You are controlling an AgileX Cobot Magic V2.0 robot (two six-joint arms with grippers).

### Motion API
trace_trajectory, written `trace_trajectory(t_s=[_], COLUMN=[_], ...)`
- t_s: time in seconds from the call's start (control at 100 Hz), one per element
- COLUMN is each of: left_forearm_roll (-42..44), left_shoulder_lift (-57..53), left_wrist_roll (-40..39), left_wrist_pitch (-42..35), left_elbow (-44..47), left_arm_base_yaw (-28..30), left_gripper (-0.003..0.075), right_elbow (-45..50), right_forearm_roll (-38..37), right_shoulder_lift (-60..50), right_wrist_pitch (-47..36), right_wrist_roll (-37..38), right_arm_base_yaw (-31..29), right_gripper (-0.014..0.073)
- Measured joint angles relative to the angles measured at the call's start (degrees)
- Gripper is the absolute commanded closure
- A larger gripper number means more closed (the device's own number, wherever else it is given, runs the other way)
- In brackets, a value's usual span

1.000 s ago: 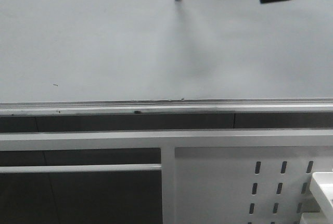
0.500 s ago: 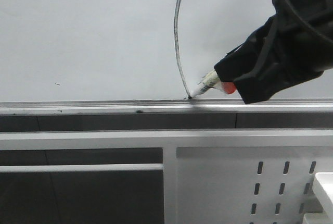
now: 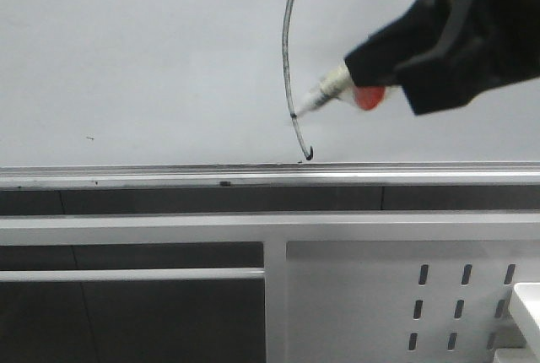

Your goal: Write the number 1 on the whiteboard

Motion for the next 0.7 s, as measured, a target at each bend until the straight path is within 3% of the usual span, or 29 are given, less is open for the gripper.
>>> trace_trajectory(t_s=[0.19, 0.29, 0.48, 0.7], left_forearm_roll=[-5.3, -10.4, -27.5, -37.3], left_shoulder_lift=[0.1, 2.2, 14.2, 27.7], left_wrist_roll=[0.0, 3.6, 26.2, 42.8], left_wrist_pitch=[0.0, 0.0, 3.7, 7.8], left_elbow=[0.0, 0.0, -4.1, -10.4], left_arm_base_yaw=[0.0, 0.0, 0.0, 0.0], left_gripper=[0.0722, 0.0631, 0.0416, 0.0426], right_elbow=[-1.5, -4.8, -14.5, -26.6], right_forearm_roll=[1.2, 1.7, 2.9, 6.0], right_shoulder_lift=[-9.8, -10.5, -7.1, 0.9], right_wrist_pitch=[6.9, 12.4, 23.4, 36.7], right_wrist_roll=[-0.1, -0.1, -0.1, -0.3], right_arm_base_yaw=[10.1, 13.3, 15.5, 15.9], right_gripper=[0.0645, 0.0645, 0.0645, 0.0645])
